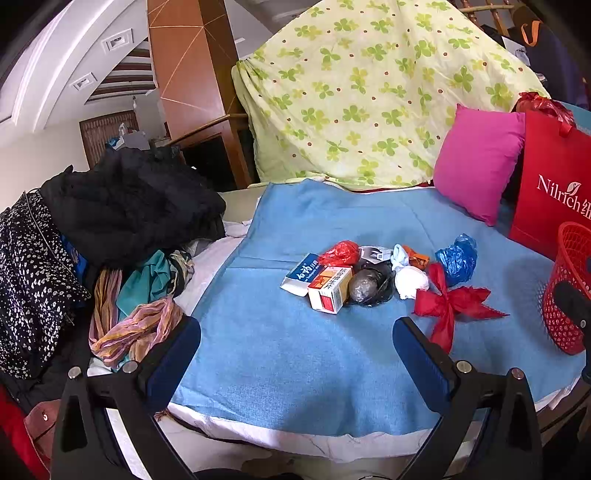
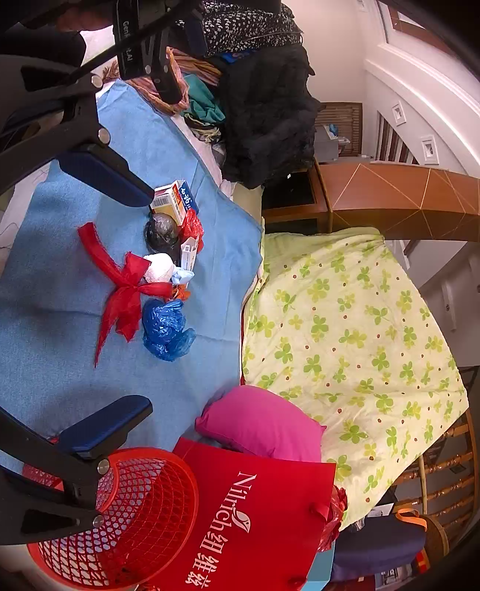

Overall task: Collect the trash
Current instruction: 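Approach the red ribbon bow with the right tool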

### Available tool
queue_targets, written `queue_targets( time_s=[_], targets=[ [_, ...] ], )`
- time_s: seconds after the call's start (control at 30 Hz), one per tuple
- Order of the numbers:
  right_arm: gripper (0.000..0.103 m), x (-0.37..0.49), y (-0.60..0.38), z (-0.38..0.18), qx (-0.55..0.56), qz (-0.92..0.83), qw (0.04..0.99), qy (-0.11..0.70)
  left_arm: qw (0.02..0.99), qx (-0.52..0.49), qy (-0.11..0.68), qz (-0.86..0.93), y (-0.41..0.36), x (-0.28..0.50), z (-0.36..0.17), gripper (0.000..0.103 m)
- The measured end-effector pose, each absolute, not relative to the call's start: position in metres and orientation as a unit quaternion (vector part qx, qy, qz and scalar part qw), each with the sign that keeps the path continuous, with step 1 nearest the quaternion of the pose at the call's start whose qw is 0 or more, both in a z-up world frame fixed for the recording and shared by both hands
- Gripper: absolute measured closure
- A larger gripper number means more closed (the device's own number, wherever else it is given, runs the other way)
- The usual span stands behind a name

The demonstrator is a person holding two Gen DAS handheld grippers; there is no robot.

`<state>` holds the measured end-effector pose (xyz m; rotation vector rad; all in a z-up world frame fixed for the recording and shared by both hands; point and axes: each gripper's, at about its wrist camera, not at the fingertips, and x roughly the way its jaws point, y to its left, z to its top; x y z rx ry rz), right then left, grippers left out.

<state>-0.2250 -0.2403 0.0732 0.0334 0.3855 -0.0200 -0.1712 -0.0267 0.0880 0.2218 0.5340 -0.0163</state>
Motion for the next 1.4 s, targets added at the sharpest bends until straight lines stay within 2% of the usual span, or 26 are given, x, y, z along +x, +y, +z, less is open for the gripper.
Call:
queue_targets(
  time_s=[0.5, 0.83, 0.93, 1.0, 1.17, 1.4],
  targets=[
    [0.000, -0.209, -0.235, 0.067, 0.019, -0.004, 0.977, 0.213, 0.957, 0.100, 0.273, -0.011, -0.015, -0.156, 0.073, 0.000],
    [0.000, -0.120, -0.253, 0.025, 0.070, 0.003, 0.931, 0.359, 0.944, 0.073, 0.318, -0.036, 0.012, -0.096, 0.024, 0.000],
    [0.001, -0.095, -0.260, 0.015, 0.097, 0.013, 0.920, 0.379, 0.938, 0.056, 0.338, -0.056, 0.012, -0.073, 0.013, 0.000],
    [0.003, -0.078, -0.263, 0.009, 0.108, 0.019, 0.915, 0.388, 0.934, 0.052, 0.348, -0.068, 0.007, -0.057, 0.009, 0.000],
    [0.017, -0.041, -0.270, -0.009, 0.141, 0.029, 0.898, 0.416, 0.933, 0.060, 0.345, -0.088, -0.008, -0.016, 0.000, 0.000],
    [0.017, -0.013, -0.270, -0.029, 0.154, 0.031, 0.886, 0.437, 0.925, 0.069, 0.360, -0.100, -0.023, 0.028, -0.016, 0.000]
  ],
)
